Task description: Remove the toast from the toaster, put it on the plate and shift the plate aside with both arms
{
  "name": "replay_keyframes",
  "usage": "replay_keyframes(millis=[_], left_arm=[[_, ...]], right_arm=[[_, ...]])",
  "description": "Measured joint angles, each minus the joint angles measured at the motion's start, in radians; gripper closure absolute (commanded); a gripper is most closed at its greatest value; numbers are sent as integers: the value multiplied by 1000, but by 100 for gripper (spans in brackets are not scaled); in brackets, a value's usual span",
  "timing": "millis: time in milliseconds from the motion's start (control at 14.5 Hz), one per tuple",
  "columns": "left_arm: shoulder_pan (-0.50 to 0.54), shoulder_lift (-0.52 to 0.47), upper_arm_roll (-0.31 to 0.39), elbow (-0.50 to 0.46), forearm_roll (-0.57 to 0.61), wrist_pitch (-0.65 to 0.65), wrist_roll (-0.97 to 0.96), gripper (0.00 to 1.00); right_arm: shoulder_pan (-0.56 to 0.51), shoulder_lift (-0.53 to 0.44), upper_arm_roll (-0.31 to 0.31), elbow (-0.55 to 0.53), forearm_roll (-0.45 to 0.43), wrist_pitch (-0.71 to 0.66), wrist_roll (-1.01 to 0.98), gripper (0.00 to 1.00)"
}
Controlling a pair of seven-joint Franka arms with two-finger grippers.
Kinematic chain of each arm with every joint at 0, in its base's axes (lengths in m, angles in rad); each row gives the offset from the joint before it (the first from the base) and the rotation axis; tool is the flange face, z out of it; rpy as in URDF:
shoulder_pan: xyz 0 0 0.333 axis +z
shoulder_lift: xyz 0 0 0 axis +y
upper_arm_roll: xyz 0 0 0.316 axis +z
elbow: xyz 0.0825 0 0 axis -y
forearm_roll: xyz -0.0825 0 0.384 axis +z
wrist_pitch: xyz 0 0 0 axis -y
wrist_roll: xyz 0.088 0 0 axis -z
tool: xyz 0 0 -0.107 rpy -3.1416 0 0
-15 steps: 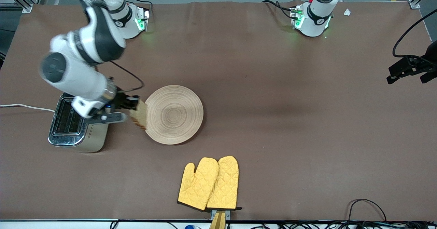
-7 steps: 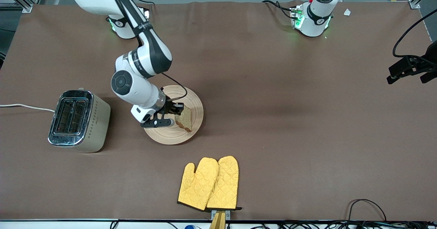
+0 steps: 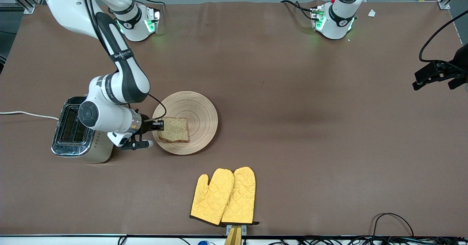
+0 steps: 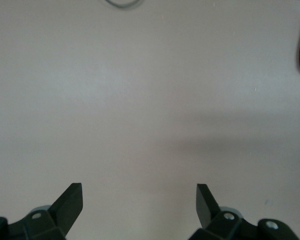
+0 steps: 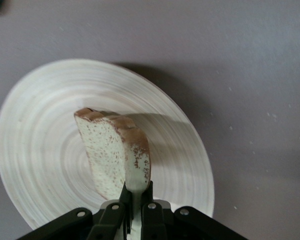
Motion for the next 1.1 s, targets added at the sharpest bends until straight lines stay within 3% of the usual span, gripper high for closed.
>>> replay_keyframes(millis=[344,688,962,1100], left_arm=[[-10,64,-7,-61,-231,-32,-14,0],[-39,290,-13,-74,-571,52,-17,0],[-163,505,-23,-73,-768,237,-4,0],[-266,600,-29,-55,-826,348,-2,0]], right_arm=[[-1,-3,2,-64,43,-57,1,0],[-36,-127,-13,-54,47,-256,0,0],[-60,-281,-62,15,-117,-399,-1,0],[-92,-312,-91,100,-152,-472,-4,0]])
